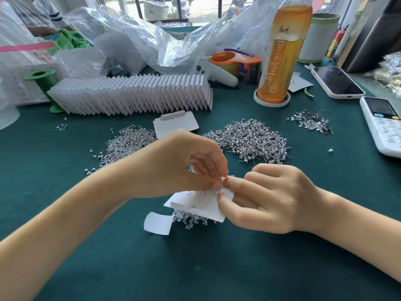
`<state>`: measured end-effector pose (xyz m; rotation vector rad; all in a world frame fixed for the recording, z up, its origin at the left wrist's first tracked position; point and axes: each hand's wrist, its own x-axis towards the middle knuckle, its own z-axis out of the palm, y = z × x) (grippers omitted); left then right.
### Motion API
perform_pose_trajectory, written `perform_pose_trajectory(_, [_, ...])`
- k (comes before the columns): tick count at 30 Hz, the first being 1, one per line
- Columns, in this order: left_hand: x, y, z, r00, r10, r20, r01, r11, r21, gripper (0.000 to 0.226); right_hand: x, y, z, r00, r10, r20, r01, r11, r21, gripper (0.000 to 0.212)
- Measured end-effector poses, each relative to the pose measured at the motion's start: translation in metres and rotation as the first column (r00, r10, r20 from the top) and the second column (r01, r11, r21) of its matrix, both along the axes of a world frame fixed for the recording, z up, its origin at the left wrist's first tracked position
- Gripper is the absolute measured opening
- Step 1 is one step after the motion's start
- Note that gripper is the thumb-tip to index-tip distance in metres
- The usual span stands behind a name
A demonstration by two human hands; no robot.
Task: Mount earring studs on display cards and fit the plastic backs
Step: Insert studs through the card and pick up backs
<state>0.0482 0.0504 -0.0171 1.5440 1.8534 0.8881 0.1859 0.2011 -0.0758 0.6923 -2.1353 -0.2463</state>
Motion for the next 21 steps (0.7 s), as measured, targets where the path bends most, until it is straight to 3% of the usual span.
perform_pose_trajectory(10, [-0.001, 0.005, 0.005, 1.000, -0.021, -0.005, 0.021, 0.999, -0.024, 0.013, -0.002, 0.000, 0.001, 0.999, -0.026, -0.037, 0.026, 1.000, 0.008, 0.030])
perform_pose_trajectory(15, [-0.025, -0.001, 0.011, 0.969, 0.217, 0.114, -0.237, 0.949, 0.209, 0.027, -0.004, 0.004, 0.004, 0.999, -0.031, -0.017, 0.030, 0.997, -0.067, 0.030])
perform_pose_trajectory(18, [-0.042, -0.004, 0.002, 0.929, 0.370, -0.023, -0.349, 0.894, 0.282, 0.013, -0.004, 0.004, 0.004, 0.999, -0.020, -0.026, 0.018, 0.997, -0.079, 0.024])
perform_pose_trajectory(21, [-0.046, -0.004, -0.015, 0.885, 0.397, -0.242, -0.349, 0.911, 0.218, 0.010, -0.004, 0.005, 0.005, 1.000, -0.008, -0.024, 0.006, 0.996, -0.086, 0.022])
